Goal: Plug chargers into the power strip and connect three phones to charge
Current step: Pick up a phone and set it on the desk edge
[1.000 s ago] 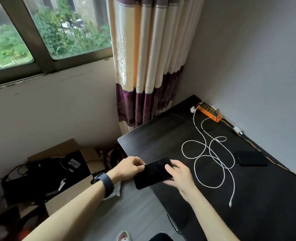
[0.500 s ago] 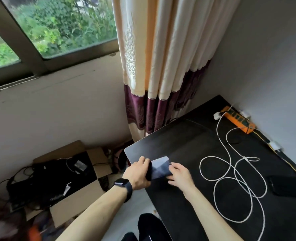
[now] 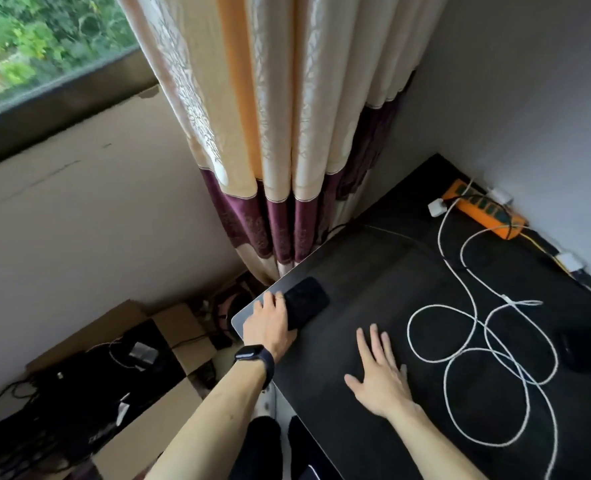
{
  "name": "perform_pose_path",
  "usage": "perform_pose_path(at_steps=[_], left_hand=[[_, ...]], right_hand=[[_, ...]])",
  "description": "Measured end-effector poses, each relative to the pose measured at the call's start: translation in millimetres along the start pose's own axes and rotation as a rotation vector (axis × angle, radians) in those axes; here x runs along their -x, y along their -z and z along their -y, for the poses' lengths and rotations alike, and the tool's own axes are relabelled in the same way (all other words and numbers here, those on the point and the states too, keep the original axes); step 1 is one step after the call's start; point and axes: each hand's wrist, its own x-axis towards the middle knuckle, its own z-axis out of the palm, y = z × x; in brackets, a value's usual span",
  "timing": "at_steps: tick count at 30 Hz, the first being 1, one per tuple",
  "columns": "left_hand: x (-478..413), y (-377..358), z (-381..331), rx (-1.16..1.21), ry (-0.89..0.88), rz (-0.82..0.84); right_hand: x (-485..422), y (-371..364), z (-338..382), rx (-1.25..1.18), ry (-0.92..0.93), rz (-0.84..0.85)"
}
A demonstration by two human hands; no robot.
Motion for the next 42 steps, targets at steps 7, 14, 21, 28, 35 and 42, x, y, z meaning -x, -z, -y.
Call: perform_pose_path(at_steps=[7, 14, 21, 28, 35, 42], left_hand=[[-4, -6, 7, -0.02, -0.032, -0.049], [-3, -6, 16, -0.037, -0.099, -0.031], [-4, 2, 12, -0.101, -0.107, 0.011], [-13, 19, 0, -0.146, -0.085, 0.099], [-25, 68, -51, -0.051, -0.123, 0.21], [-58, 123, -145, 0.128, -0.271, 0.126]], right_hand=[[3, 10, 12, -0.077, -0.064, 0.043], [5, 12, 15, -0.103, -0.094, 0.048], [4, 2, 13, -0.086, -0.088, 0.008], [2, 10, 18, -0.095, -0.099, -0.03], [-3, 47, 21, -0.298, -0.12, 0.035], [-24, 117, -22, -0.702, -0.146, -0.244]])
